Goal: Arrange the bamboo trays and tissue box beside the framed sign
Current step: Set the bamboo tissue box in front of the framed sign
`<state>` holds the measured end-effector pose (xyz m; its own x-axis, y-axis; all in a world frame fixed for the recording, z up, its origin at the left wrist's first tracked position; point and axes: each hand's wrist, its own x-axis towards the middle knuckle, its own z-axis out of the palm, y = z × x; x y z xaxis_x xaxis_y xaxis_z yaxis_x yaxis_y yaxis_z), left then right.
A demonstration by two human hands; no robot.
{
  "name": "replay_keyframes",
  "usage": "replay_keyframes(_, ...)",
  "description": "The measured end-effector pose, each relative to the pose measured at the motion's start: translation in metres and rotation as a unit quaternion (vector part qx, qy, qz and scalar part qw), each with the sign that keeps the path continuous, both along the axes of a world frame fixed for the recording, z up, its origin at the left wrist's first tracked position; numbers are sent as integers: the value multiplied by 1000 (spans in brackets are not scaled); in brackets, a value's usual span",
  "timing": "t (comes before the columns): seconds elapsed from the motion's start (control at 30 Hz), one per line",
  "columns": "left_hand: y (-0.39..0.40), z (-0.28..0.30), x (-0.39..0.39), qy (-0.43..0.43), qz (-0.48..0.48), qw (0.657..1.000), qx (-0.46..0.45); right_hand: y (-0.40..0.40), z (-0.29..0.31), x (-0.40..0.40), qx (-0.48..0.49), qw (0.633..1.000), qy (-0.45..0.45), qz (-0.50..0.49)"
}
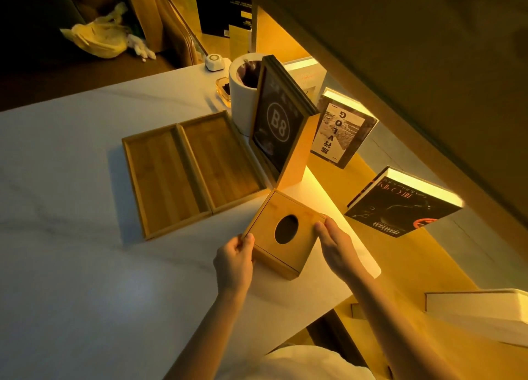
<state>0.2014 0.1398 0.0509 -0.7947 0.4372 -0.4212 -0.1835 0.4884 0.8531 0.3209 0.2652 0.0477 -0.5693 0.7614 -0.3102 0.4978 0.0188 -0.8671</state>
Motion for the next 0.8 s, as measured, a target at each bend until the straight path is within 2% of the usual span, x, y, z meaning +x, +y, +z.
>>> replay_keyframes(0.33,-3,4,0,37,-33,999,-14,0,-10,3,2,1000,-14,-27)
replay_keyframes(0.4,-7,7,4,61,-51,996,-31,-3,-14,5,55,997,-49,-27)
replay_keyframes(0.53,-13,11,19,58,-97,993,-16,-13,-19,13,208,970,-107,64)
replay_keyframes(0.8,-2,6,16,71,-143,987,-21,-31,-28,20,229,954,-180,63)
